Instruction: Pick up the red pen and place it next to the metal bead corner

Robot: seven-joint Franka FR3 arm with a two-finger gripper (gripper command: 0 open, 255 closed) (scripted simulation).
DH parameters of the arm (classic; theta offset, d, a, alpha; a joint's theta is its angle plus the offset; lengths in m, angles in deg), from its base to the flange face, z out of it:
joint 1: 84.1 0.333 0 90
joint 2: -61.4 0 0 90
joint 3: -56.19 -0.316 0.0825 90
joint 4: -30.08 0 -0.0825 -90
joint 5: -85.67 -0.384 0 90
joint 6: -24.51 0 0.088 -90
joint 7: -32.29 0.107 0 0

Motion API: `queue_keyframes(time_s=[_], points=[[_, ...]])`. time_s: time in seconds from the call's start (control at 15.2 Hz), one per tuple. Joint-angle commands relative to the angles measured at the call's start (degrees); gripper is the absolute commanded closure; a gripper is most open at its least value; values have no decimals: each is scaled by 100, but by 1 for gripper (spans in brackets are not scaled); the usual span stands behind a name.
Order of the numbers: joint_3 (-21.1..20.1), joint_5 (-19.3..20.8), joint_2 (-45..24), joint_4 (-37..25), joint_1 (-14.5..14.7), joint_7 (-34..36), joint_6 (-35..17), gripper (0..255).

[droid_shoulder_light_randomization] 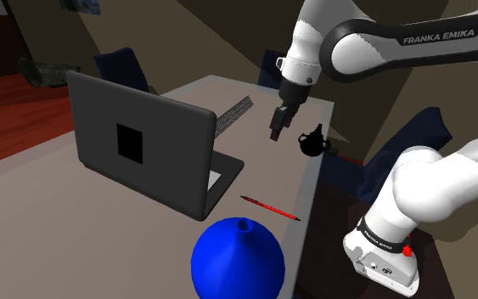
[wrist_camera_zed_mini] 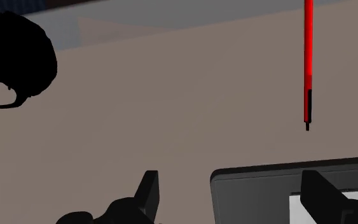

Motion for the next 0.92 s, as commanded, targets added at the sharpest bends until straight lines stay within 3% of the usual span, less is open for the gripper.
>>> queue_keyframes(time_s=[0.0, 0.46, 0.86], points=[[-200, -88, -200, 122, 98, 136, -281, 0], [-868, -243, -1198, 263, 339, 589, -1242, 0], [-1398, -144, -2163, 171, 429, 1031, -1964, 0]])
